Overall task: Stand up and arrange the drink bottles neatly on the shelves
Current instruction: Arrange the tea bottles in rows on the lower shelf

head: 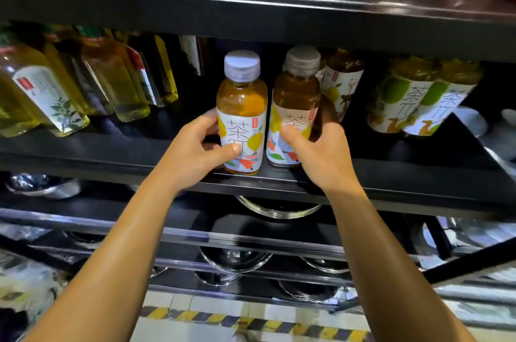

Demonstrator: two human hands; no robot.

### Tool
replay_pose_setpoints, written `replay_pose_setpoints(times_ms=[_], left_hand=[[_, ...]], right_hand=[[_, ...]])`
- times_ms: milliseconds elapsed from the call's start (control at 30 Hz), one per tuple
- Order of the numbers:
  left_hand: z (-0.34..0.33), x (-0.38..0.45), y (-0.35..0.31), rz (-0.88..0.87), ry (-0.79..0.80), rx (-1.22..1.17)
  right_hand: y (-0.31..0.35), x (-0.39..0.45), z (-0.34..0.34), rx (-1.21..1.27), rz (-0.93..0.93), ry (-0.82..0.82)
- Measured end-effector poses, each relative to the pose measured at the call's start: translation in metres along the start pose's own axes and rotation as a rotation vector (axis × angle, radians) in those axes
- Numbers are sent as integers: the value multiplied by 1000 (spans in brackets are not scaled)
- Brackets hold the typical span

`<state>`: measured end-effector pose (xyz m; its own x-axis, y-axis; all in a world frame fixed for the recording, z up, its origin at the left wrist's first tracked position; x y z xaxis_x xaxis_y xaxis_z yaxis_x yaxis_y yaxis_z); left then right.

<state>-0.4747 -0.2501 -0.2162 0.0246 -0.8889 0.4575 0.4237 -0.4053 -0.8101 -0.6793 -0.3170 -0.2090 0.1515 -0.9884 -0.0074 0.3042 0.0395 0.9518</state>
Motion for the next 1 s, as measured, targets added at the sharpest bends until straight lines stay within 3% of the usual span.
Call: replay_pose_setpoints(times_ms=[200, 400, 667, 1000], left_hand=[[-38, -6, -19, -29, -18, -10], [-110, 3, -44, -65, 13, -14], [-211, 47, -63, -46, 41, 9], [-271, 77, -61, -36, -136, 144]], right_hand=[[-11, -9, 25, 23, -20, -26], [-27, -18, 95, 24, -20, -63], [-61, -17, 185, 0, -42, -251], [-77, 22, 228, -26, -108, -382]])
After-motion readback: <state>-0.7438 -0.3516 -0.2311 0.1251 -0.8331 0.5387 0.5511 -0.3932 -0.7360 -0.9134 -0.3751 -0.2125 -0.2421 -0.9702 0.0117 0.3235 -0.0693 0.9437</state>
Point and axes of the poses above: each hand's wrist, its own x-axis towards the middle knuckle, its own z-axis out of the back of the hand, y = z × x, the point moved 3 cm from there along x, towards the middle knuckle, and after that the axes turned 15 degrees about -z, right-handed, at the moved point
